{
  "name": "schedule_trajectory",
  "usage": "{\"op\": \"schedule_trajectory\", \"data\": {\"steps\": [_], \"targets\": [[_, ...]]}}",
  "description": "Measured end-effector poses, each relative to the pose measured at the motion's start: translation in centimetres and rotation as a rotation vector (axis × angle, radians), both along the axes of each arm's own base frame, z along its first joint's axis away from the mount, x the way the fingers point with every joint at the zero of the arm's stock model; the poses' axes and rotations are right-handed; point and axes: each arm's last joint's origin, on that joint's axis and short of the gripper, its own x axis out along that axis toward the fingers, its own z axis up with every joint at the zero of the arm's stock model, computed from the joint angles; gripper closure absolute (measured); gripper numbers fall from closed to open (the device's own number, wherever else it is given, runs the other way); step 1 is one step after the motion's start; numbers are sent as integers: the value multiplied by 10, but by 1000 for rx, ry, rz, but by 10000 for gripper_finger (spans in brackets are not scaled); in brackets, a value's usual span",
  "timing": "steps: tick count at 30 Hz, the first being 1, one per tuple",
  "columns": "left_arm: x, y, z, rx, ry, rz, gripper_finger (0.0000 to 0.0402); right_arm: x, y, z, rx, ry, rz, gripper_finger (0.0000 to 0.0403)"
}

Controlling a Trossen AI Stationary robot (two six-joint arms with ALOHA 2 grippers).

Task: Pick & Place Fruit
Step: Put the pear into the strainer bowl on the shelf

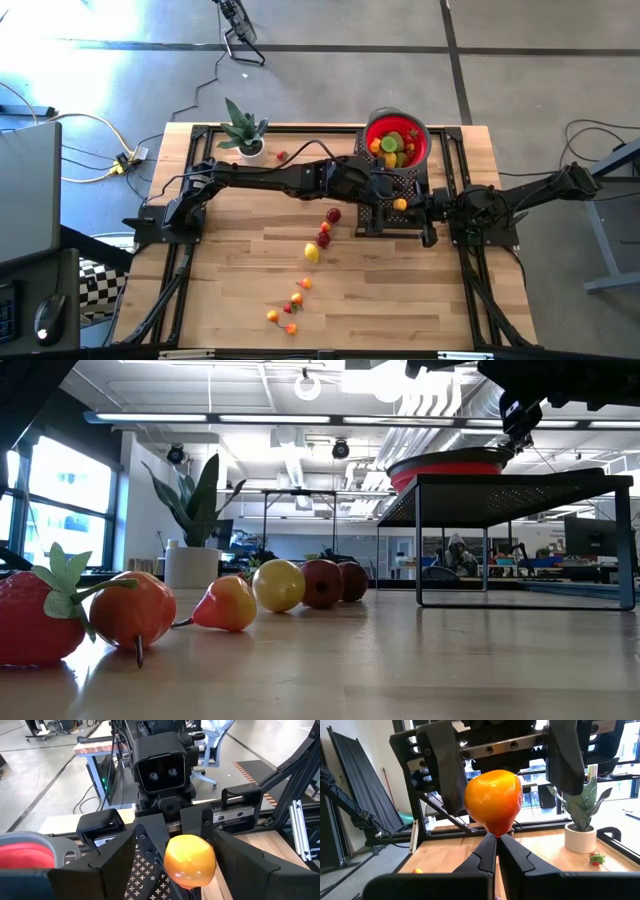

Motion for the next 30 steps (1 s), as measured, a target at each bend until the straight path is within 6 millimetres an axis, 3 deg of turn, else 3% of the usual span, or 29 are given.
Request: {"op": "schedule_trajectory", "data": {"steps": [30], "targets": [[-1, 0, -3, 25, 28, -1, 142, 0, 0, 0, 4, 0, -3, 399]]}}
